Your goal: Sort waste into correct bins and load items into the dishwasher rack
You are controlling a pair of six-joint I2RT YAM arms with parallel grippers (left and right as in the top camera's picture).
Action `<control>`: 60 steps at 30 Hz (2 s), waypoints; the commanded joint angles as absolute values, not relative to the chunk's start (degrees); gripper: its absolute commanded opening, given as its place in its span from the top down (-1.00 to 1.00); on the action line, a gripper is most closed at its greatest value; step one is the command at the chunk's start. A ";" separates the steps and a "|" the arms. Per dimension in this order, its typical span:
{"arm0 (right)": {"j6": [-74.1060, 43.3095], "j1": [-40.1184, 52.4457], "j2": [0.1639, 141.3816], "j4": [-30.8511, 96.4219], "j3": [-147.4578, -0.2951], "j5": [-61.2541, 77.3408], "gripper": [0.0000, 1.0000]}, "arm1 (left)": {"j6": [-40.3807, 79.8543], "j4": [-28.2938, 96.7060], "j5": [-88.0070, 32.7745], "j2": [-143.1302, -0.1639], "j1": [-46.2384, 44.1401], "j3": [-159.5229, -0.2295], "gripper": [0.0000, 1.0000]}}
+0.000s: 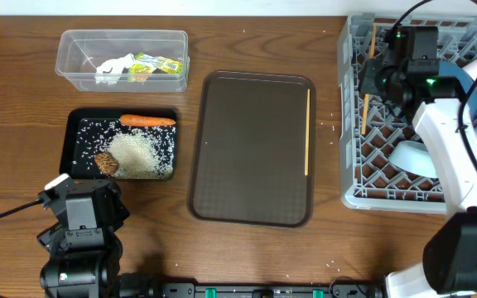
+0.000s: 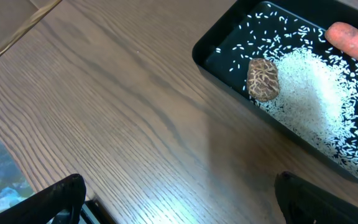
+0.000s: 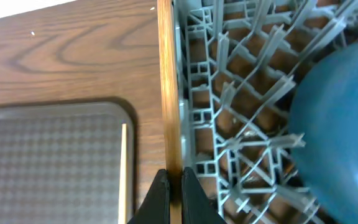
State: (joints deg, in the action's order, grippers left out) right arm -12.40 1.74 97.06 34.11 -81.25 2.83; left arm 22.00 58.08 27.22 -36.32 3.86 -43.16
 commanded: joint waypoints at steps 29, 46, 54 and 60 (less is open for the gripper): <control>-13.45 10.41 95.94 32.82 -81.60 12.99 -0.28 | 21.23 58.17 27.90 -36.34 3.79 -43.03 -0.95; -31.35 28.88 111.77 38.11 -81.58 -13.37 -0.82 | 21.23 58.17 27.90 -36.34 3.79 -43.03 -0.96; -31.70 28.56 116.07 37.34 -81.58 -9.61 -0.83 | 21.23 58.17 27.90 -36.34 3.79 -43.03 -0.96; -32.80 28.56 116.57 38.24 -81.19 -10.13 -0.83 | 21.23 58.17 27.90 -36.34 3.79 -43.03 -0.96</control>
State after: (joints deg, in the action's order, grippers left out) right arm -30.83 29.06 115.48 37.95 -81.25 -9.65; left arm 22.00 58.08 27.22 -36.32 3.86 -43.16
